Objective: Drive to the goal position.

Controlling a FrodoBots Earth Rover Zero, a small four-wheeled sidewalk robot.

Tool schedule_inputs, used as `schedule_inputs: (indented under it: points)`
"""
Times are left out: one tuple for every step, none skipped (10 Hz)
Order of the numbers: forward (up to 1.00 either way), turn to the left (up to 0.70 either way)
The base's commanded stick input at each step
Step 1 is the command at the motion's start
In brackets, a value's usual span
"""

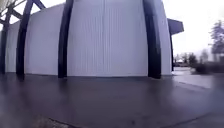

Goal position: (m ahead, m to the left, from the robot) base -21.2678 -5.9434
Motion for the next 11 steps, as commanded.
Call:
schedule_inputs:
  points:
    - [0.0,-0.45]
    - [0.0,-0.45]
    - [0.0,-0.45]
    - [0.0,-0.45]
    - [0.0,-0.45]
    - [0.0,-0.45]
    - [0.0,-0.45]
    - [0.0,-0.45]
    - [0.0,-0.45]
    - [0.0,-0.45]
    - [0.0,-0.45]
